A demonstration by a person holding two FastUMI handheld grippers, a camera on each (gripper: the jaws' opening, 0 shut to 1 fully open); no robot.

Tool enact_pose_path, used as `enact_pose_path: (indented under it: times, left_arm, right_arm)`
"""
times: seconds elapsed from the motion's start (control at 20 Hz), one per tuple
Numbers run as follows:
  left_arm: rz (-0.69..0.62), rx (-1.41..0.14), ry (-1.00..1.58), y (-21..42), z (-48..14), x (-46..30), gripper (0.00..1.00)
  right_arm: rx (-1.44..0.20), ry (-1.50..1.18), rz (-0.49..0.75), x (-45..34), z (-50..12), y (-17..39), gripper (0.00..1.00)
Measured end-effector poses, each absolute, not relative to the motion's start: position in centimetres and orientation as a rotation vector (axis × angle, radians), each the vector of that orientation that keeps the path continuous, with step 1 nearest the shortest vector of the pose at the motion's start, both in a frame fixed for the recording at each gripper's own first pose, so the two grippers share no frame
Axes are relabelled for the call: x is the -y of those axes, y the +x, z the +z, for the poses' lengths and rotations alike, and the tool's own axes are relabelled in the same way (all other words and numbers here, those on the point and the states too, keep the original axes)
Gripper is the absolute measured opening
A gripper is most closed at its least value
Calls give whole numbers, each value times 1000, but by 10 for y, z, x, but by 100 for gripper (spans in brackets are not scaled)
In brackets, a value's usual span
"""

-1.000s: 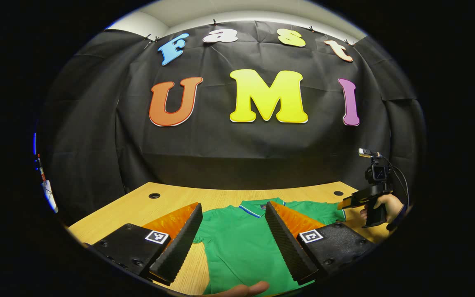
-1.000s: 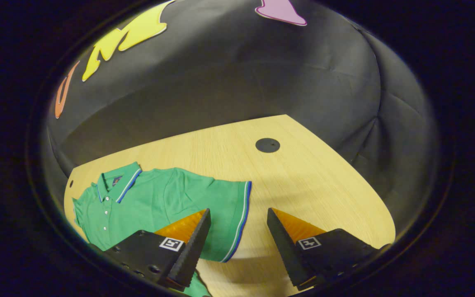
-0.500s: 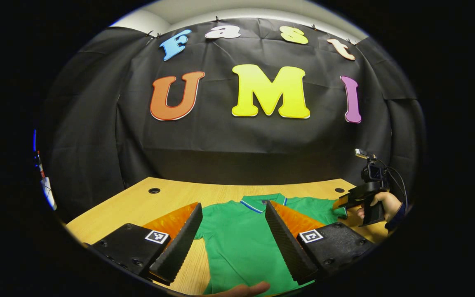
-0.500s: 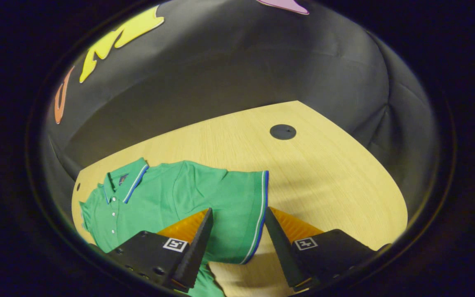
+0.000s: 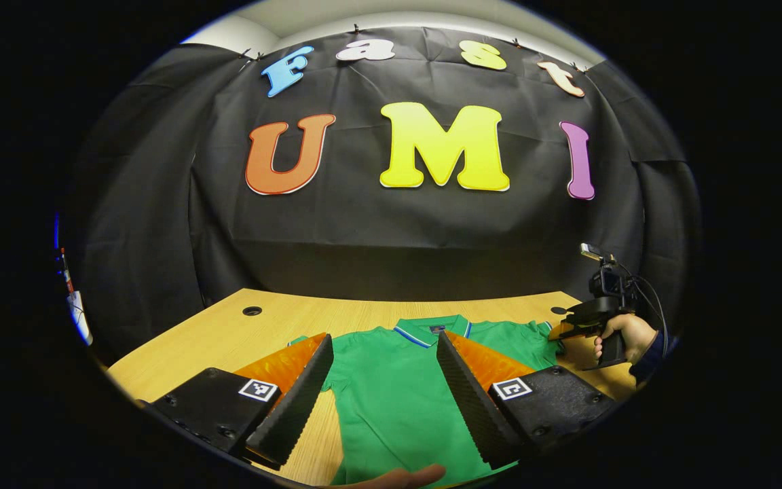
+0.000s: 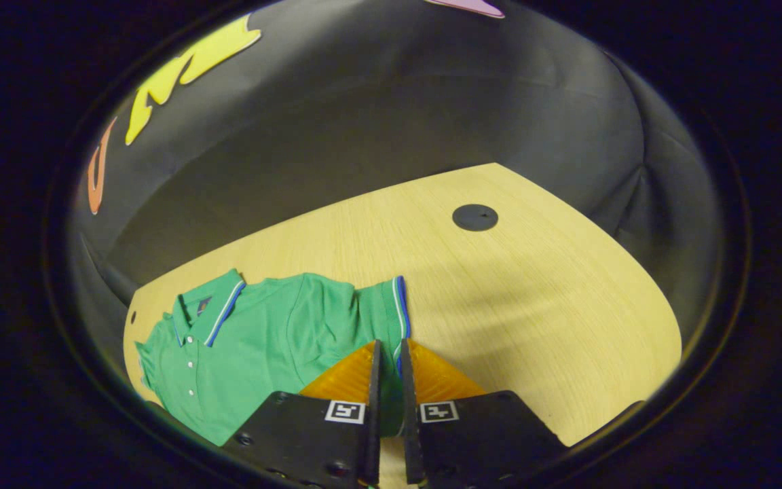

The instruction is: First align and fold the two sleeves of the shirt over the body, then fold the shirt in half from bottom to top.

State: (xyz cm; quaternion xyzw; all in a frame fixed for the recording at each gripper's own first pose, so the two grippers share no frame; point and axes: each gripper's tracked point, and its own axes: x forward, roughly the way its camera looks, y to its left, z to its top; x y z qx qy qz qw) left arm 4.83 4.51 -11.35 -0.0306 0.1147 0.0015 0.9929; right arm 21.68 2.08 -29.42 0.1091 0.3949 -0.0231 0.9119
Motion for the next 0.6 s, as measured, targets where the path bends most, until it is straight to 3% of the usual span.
enact_pose_path:
  times: [0.05,0.1,0.6]
  left_arm:
    - [1,-231,-62,49,-114,-45,99]
    - [-1,-230,-62,48,-114,-44,99]
    - [25,-215,-45,29,-107,-62,98]
  right_arm:
    - [-830,231,-59,-22,-300,218,15]
    - [-838,219,-58,-21,-296,219,1]
    - [-801,302,42,-51,-257,213,0]
